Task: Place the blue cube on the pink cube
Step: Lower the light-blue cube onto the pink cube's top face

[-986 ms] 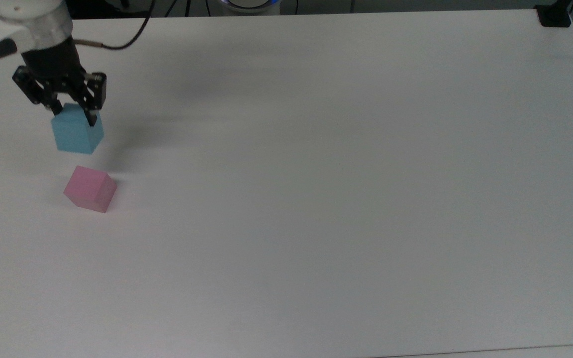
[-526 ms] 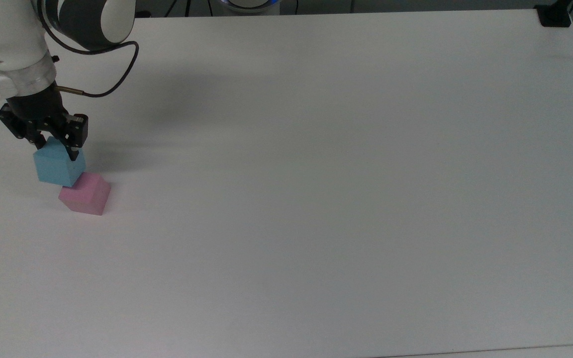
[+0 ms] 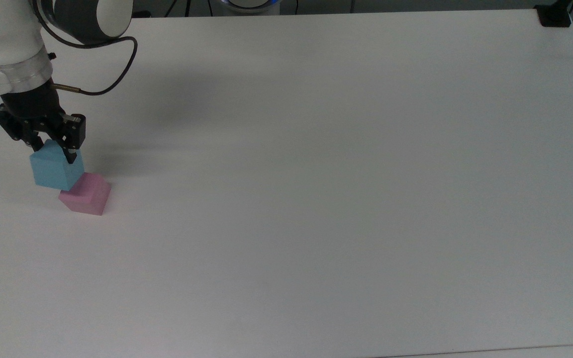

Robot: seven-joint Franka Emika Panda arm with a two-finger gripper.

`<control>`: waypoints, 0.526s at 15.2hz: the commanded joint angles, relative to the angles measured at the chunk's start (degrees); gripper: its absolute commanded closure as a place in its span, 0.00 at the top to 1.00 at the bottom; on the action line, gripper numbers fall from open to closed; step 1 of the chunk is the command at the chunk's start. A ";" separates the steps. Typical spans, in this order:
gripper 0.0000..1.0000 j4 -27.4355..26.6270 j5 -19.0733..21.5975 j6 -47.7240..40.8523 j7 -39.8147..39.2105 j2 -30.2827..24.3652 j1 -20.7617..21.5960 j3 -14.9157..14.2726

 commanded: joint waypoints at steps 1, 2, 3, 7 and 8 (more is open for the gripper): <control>0.21 0.88 1.57 -0.71 -0.82 0.98 0.10 0.32; 0.21 0.79 1.57 -0.71 -0.91 1.16 0.19 0.49; 0.21 0.87 1.57 -0.71 -0.91 1.68 0.28 0.58; 0.51 0.53 1.57 -0.71 -0.91 2.04 0.19 1.02; 0.92 0.52 1.66 -0.71 -0.82 1.95 0.19 1.02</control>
